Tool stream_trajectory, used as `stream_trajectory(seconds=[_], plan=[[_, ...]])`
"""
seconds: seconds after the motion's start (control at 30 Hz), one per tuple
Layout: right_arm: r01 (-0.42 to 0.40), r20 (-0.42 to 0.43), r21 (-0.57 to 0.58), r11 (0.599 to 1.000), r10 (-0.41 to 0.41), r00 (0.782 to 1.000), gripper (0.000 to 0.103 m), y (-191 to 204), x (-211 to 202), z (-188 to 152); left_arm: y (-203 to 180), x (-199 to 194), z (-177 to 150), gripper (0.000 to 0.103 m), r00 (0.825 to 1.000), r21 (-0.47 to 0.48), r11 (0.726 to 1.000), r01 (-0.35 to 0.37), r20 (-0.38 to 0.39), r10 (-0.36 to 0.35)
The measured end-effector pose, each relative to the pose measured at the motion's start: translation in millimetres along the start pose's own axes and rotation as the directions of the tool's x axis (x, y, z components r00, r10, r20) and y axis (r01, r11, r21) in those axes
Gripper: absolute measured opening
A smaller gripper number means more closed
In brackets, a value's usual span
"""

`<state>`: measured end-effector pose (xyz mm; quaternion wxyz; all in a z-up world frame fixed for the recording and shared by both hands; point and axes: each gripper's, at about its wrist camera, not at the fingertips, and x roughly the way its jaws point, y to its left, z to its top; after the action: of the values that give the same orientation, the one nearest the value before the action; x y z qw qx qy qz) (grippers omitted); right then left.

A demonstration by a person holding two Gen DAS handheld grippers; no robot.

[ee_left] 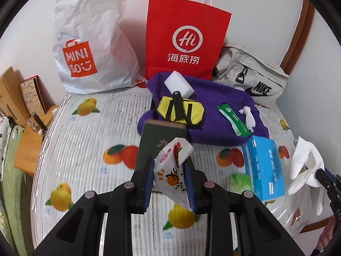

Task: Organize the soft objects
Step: 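Carry the snack packet and white glove in both tools over the purple towel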

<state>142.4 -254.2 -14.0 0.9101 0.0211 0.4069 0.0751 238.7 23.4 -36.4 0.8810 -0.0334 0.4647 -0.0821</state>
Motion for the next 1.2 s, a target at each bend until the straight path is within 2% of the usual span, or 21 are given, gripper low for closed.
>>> stream_trajectory(seconds=[0.7, 1.2], plan=[[0.018, -0.051, 0.013, 1.0, -0.017, 0.999, 0.012, -14.6, 98.0, 60.7, 12.3, 73.2, 71.9, 0.026, 0.999, 0.002, 1.0, 0.008, -0.037, -0.008], [0.021, -0.109, 0.026, 0.999, -0.018, 0.994, 0.012, -32.3, 170.7, 88.5, 2.2, 136.7, 104.1, 0.026, 0.997, 0.014, 1.0, 0.028, -0.077, -0.027]])
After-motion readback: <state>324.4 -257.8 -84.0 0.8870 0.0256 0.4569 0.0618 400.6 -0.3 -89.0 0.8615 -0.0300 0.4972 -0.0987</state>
